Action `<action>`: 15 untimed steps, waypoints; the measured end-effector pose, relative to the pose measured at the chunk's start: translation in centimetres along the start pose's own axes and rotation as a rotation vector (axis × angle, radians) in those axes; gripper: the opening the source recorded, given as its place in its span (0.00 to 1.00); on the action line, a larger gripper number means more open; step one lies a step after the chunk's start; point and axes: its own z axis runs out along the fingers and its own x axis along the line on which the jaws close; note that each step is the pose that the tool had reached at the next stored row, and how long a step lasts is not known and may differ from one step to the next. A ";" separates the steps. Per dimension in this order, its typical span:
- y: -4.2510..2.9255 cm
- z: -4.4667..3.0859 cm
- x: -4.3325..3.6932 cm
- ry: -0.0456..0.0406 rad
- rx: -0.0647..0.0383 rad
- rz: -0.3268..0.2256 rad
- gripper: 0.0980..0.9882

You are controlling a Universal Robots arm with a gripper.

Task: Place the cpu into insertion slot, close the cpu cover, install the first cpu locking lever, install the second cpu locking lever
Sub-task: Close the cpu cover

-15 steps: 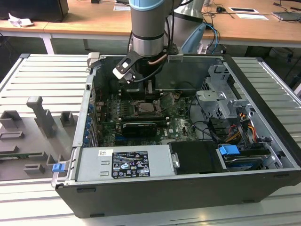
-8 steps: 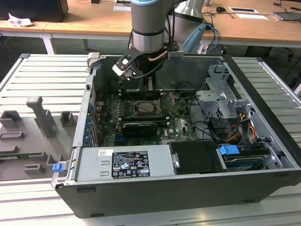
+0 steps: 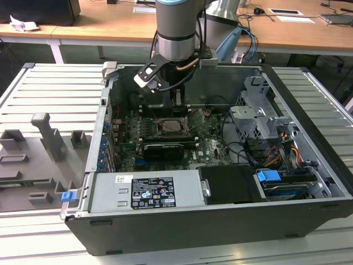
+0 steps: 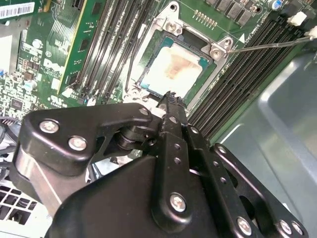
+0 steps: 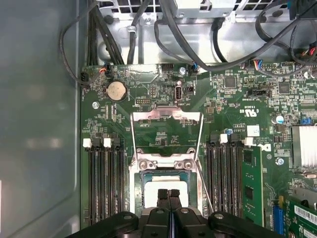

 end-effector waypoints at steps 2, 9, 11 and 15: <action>0.01 -0.16 0.01 0.0000 0.000 0.000 0.01; 0.36 -0.50 0.01 -0.0004 0.000 0.000 0.01; 0.41 -0.81 0.03 -0.0001 0.000 0.000 0.01; 0.55 -0.93 0.04 0.0002 0.000 0.000 0.01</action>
